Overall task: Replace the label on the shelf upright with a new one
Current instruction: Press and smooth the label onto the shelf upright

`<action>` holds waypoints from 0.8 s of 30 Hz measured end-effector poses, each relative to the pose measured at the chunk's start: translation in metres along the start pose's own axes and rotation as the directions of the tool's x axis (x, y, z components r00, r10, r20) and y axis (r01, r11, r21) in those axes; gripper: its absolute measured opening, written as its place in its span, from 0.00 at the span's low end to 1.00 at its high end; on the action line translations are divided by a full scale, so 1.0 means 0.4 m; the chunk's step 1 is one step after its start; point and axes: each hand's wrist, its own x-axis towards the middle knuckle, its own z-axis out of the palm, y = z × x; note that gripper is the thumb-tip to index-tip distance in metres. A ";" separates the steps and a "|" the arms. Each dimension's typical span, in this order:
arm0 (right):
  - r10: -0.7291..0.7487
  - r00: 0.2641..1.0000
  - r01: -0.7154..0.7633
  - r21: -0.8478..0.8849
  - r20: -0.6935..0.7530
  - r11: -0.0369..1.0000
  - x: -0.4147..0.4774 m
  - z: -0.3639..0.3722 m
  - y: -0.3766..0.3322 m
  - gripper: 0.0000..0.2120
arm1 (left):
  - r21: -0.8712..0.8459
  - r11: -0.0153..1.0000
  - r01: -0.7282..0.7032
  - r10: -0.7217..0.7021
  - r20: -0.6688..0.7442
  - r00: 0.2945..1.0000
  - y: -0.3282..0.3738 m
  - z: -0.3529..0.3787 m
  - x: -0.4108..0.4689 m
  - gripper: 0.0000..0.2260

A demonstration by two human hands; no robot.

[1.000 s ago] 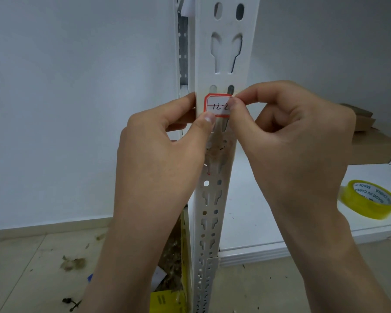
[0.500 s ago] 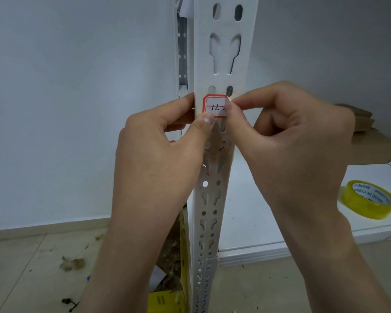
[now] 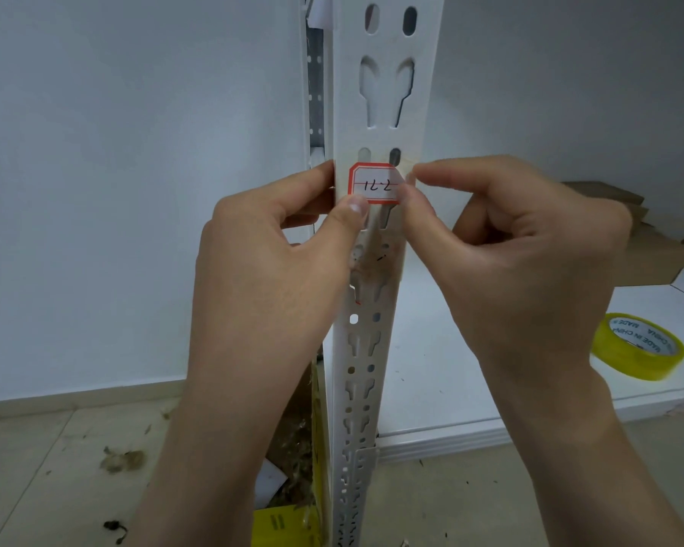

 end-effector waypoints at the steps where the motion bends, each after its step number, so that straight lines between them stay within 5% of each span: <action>1: 0.011 1.000 -0.011 -0.005 0.002 1.000 0.000 0.002 0.000 0.08 | 0.003 1.000 -0.003 0.003 -0.001 1.000 0.001 0.000 0.000 0.16; 24: 0.132 0.991 -0.131 -0.023 0.037 0.991 0.010 0.023 -0.039 0.09 | -0.001 1.000 0.014 -0.014 -0.020 1.000 0.004 0.002 -0.001 0.15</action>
